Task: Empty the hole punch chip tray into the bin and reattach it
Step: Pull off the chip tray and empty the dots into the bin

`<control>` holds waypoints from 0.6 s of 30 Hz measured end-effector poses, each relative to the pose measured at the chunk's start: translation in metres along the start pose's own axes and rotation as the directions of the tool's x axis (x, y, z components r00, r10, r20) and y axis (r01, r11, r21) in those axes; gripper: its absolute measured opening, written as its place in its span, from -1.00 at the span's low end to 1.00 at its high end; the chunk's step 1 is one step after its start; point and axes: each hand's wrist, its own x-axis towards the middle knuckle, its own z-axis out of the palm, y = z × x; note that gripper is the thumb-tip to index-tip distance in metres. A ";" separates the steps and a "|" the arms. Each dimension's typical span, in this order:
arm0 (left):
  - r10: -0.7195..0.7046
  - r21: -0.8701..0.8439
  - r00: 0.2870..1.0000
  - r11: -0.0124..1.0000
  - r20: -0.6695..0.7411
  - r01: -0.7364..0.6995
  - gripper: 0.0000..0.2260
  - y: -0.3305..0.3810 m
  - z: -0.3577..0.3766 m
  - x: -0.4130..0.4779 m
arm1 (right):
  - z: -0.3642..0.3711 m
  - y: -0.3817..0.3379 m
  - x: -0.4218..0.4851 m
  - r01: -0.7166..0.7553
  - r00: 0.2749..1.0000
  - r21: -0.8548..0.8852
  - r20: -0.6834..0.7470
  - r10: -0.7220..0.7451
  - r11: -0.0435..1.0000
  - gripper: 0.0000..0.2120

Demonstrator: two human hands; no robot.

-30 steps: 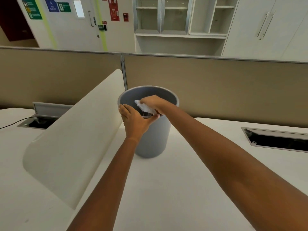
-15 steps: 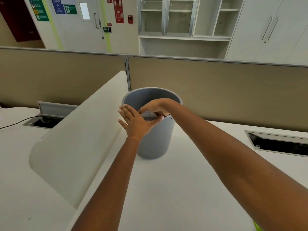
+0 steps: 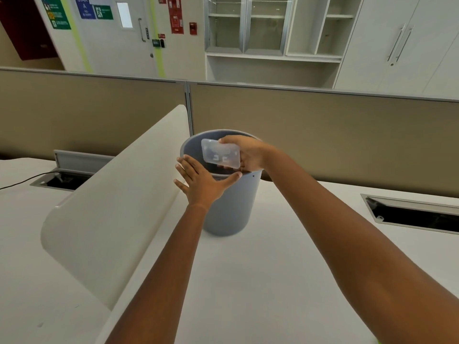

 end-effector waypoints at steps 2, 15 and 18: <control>0.003 -0.027 1.000 1.000 0.007 -0.003 0.14 -0.001 0.000 -0.001 | -0.003 0.000 -0.004 0.051 0.998 0.089 -0.032 -0.048 0.995 -0.75; -0.002 -0.105 1.000 0.994 -0.023 0.000 0.09 0.000 0.003 -0.005 | -0.035 0.050 -0.059 0.117 0.986 0.568 0.030 -0.162 0.815 -0.64; 0.004 -0.164 0.999 0.986 -0.052 -0.012 0.04 -0.001 0.004 -0.012 | -0.041 0.078 -0.075 0.086 0.992 0.673 0.011 -0.127 0.735 -0.60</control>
